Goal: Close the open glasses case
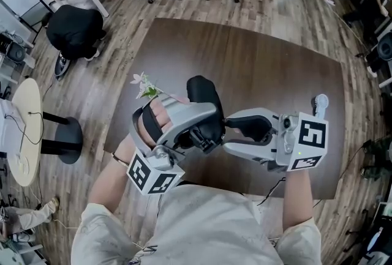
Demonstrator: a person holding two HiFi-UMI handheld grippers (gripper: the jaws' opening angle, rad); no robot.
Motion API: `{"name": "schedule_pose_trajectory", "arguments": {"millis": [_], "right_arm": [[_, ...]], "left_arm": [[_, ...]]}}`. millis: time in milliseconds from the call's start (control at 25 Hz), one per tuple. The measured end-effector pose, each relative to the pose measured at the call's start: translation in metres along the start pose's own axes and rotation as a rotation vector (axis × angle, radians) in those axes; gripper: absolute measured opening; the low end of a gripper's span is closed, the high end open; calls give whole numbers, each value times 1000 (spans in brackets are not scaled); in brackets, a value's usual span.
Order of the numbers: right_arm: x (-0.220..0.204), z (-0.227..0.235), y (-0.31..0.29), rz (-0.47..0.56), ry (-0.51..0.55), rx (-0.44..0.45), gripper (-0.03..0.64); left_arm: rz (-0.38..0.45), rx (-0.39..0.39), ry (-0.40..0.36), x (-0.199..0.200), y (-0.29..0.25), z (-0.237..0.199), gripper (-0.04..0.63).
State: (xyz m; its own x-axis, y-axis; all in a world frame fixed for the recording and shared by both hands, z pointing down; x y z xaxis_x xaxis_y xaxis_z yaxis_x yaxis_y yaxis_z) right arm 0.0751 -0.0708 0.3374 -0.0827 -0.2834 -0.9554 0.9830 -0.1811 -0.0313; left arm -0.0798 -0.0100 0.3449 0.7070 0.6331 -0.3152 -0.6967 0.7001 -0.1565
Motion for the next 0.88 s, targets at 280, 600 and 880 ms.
{"name": "schedule_pose_trajectory", "arguments": {"millis": [280,600,880], "right_arm": [[-6,0,1,-59,42,-41,96],[-12,-5,6,-21,45,-40,29],[-20,-1,4,43,-37,7,92]], "left_arm": [[-16,13,-19,-6,-2,6,314],[-41,25,-38,-8,-3,7,314],[-31,39,-67,-7,-2,7,314]]}}
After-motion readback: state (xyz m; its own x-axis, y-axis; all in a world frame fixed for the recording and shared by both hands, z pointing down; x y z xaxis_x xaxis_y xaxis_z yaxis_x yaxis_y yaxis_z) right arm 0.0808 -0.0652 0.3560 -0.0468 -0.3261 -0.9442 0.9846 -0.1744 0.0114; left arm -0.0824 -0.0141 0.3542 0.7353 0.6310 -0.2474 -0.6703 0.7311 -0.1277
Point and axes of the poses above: the fingertips, and each gripper's own axes: y backward along the fingers, z to its right, x out of its top, the point moved 9 cm from there along y, backward along the fingers, and after that the axes turned 4 degrees about -z, right-handed, at the moved point
